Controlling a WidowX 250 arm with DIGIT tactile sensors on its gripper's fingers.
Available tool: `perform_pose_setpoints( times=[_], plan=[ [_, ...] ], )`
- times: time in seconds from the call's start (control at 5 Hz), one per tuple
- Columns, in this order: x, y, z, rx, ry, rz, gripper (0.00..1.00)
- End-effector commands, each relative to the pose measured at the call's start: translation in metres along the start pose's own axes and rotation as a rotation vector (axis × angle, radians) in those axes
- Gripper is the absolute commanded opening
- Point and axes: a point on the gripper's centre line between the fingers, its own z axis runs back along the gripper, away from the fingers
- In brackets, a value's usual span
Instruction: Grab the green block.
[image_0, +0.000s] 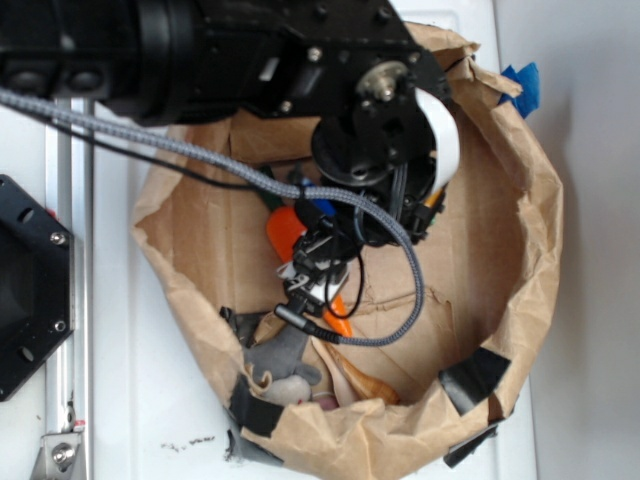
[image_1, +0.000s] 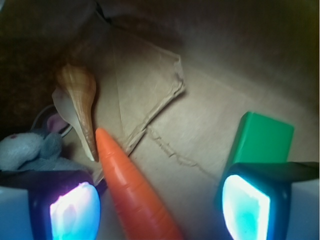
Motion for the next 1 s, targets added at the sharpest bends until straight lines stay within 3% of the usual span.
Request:
perform_pose_setpoints(
  times=[0.0,0.2,0.4,0.6,0.8],
  plan=[
    [0.011,0.0,0.022,0.061,-0.055,-0.01,1.0],
    [0.011,0.0,0.022,0.061,-0.055,-0.01,1.0],
    [0.004,0.018,0.027,0.104,-0.113,0.231,1.0],
    [0.002,0.027,0.029,0.119,-0.136,0.309,1.0],
    [-0.001,0.032,0.028,0.176,-0.131,0.329,1.0]
  ],
)
